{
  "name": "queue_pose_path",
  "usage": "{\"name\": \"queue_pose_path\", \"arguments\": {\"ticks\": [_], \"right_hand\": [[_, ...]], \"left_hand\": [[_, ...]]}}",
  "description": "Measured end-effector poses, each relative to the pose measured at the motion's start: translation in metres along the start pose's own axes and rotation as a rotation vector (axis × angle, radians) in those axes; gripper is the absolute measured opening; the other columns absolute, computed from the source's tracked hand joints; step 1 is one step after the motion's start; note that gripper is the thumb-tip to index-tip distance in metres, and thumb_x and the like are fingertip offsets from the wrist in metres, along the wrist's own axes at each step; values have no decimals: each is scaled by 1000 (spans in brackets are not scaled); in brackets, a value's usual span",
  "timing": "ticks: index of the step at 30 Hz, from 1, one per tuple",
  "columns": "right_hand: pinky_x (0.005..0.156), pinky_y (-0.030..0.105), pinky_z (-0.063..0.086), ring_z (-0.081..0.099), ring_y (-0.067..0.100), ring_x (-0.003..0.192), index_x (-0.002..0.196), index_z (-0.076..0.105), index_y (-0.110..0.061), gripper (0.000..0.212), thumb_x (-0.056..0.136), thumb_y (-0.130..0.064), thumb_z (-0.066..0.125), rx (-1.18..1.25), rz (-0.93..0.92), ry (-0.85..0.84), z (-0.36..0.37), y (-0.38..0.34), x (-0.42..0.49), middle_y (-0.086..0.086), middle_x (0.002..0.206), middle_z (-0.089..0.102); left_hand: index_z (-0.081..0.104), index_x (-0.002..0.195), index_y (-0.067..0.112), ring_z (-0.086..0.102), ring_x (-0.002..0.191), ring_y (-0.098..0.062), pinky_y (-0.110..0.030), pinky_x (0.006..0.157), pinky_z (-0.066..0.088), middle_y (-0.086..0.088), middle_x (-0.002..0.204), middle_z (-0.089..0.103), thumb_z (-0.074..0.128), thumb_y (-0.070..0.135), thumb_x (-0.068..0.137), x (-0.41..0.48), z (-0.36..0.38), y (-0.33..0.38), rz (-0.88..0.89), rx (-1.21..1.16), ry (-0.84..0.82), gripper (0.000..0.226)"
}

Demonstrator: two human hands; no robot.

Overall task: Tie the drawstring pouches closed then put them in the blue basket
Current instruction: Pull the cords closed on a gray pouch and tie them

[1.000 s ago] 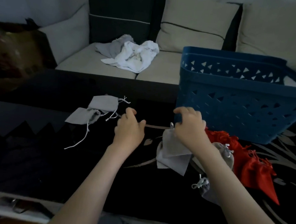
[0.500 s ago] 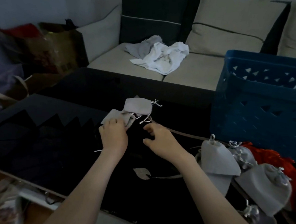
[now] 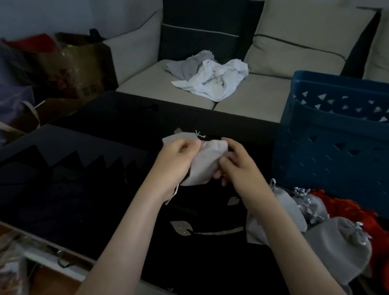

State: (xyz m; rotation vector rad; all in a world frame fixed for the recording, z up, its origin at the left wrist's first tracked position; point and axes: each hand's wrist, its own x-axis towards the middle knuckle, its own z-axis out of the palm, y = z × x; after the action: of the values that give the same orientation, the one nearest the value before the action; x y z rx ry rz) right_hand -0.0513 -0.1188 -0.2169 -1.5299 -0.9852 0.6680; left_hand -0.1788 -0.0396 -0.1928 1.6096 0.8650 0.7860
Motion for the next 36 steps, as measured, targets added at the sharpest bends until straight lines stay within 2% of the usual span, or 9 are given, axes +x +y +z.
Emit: {"name": "queue_pose_path", "arguments": {"ticks": [5,8,10,13,17,19,23,26,36], "right_hand": [[53,19,42,51,8,61,114,59,-25,24,95,-12,54,-13,45,-1,-61,-6,-35,-1,68,54],[53,22,40,48,8,56,101,64,-19,11,94,-15,57,2,93,55,-96,-6,-49,0,66,53],[56,28,39,48,12,57,93,64,-15,6,93,-18,58,30,121,120,-115,-3,-56,1,67,54],[53,26,40,49,12,54,90,60,-11,10,93,-20,58,59,165,196,-130,5,-65,2,66,53],[55,25,40,50,13,55,87,57,-11,13,96,-20,53,96,210,244,-133,22,-68,2,63,56],[54,24,40,51,13,54,87,55,-10,14,97,-18,50,72,206,243,-133,23,-65,2,59,57],[48,20,41,52,11,49,94,51,-8,9,98,-4,45,133,195,272,-138,20,-64,3,57,61],[45,19,40,55,9,48,100,55,-11,20,95,4,42,149,225,290,-145,21,-67,1,64,68],[49,22,43,54,16,62,92,66,-6,26,98,-4,41,321,275,341,-150,22,-68,10,81,66]], "left_hand": [[67,87,25,62,79,-14,-27,68,46,4,81,66,45,41,98,-6,34,2,-133,-3,-169,29],[63,79,29,47,57,-9,-25,53,37,7,64,54,42,47,98,-7,63,11,-178,46,-264,33],[61,72,26,40,51,-9,-25,51,33,8,56,47,43,48,97,-8,83,12,-211,54,-293,38],[50,60,19,31,43,-9,-23,45,25,5,48,38,47,47,96,-9,105,2,-344,-87,-330,46],[47,61,16,22,34,-6,-18,35,17,6,45,32,49,36,97,1,116,-2,-435,-301,-318,42],[48,64,15,23,34,-5,-17,35,18,6,45,35,49,33,98,6,116,1,-426,-370,-306,39],[55,68,14,29,39,-5,-17,39,25,7,48,39,52,29,96,8,118,2,-403,-282,-265,32],[59,71,14,36,43,-4,-17,42,31,7,51,44,55,27,95,9,123,-2,-412,-205,-226,28],[65,80,12,49,44,-1,-14,44,40,7,54,62,61,14,91,7,110,-5,-435,-314,-223,12]]}}
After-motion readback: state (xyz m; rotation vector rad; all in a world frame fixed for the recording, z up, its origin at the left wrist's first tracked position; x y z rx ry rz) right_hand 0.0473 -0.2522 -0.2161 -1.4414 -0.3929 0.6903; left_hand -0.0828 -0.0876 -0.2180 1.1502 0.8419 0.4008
